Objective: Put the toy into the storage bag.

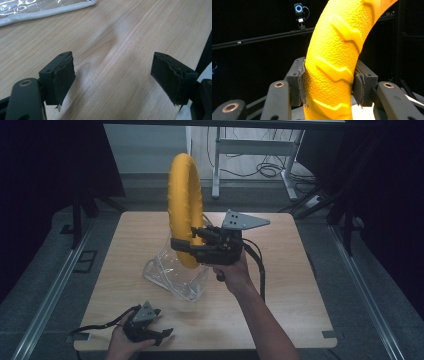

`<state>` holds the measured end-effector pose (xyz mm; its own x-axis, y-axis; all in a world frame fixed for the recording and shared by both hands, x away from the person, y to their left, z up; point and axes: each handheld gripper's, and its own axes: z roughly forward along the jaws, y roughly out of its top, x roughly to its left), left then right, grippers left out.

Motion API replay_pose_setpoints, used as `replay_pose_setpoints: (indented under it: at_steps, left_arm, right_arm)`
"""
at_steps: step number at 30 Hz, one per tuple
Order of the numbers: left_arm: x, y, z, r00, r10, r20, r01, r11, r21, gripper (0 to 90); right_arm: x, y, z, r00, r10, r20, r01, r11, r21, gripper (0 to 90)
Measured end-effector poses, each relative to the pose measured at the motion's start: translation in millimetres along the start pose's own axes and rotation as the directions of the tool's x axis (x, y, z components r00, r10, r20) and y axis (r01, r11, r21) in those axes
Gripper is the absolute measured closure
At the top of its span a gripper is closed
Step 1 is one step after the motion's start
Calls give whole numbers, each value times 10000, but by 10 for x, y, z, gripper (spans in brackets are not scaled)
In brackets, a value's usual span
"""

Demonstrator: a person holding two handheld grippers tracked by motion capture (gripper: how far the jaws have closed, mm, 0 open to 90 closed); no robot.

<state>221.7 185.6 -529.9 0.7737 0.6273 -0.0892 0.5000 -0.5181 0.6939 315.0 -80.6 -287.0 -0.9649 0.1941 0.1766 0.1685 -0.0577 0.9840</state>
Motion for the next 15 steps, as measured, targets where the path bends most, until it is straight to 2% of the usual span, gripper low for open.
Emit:
replay_pose_setpoints:
  at_steps: [11,15]
  left_arm:
    - [-5,-4,2,10000,26,0,-26,10000,32,191]
    - [-5,-5,4,10000,23,-13,-23,10000,26,191]
  right_arm:
    - [-19,-58,60,9999,58,-83,-57,9999,89,509]
    - [-42,-98,80,9997,220,-68,-219,9997,126,509]
